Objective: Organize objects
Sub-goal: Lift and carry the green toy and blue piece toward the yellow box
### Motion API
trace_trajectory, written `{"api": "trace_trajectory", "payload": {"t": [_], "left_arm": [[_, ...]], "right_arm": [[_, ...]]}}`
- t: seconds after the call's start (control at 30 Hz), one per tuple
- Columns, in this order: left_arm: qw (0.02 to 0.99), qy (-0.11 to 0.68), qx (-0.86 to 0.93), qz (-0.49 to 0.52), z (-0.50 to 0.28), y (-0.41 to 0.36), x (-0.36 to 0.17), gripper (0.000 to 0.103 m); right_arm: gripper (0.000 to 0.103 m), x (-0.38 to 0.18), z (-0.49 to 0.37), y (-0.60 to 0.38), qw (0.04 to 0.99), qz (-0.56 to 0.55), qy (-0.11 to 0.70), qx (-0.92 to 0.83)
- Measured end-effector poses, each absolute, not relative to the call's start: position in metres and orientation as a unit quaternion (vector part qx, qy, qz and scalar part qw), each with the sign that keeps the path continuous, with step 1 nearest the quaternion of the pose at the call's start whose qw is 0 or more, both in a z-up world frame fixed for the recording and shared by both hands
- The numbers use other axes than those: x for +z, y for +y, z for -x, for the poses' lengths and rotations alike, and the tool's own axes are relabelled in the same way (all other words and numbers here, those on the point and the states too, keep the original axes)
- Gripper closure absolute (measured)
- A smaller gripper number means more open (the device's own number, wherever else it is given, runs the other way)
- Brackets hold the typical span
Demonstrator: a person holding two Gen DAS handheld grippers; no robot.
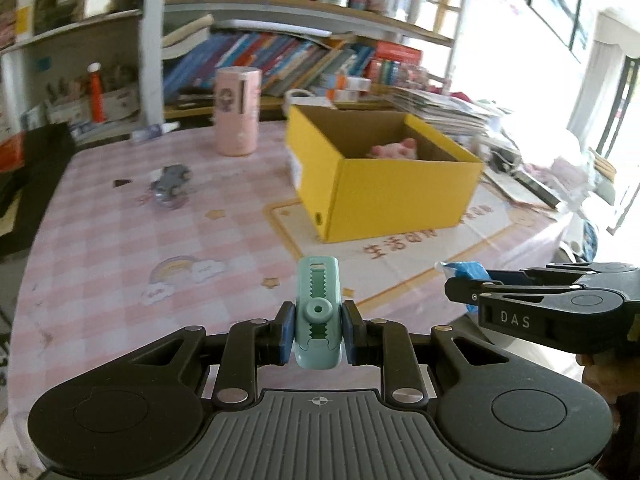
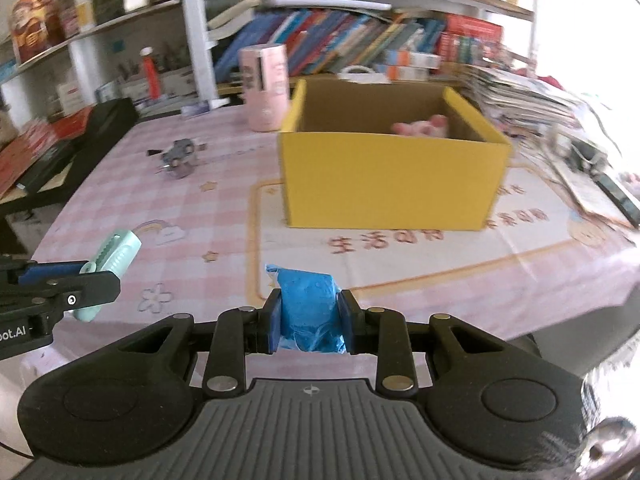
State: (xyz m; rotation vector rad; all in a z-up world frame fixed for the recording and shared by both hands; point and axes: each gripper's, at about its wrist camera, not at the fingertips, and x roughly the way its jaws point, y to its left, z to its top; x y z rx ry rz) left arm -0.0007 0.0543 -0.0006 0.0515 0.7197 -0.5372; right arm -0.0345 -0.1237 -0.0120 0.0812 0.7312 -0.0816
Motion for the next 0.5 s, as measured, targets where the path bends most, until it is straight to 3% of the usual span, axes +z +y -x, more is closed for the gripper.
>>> {"api": "trace_trajectory", "payload": {"t": [0.5], "left_arm": [[0.887, 0.34, -0.311, -0.043, -0.008, 0.01, 0.0, 0.08]], "right_arm": [[0.076, -0.012, 0.045, -0.165, 0.927, -0.054, 0.358, -0.097]]}}
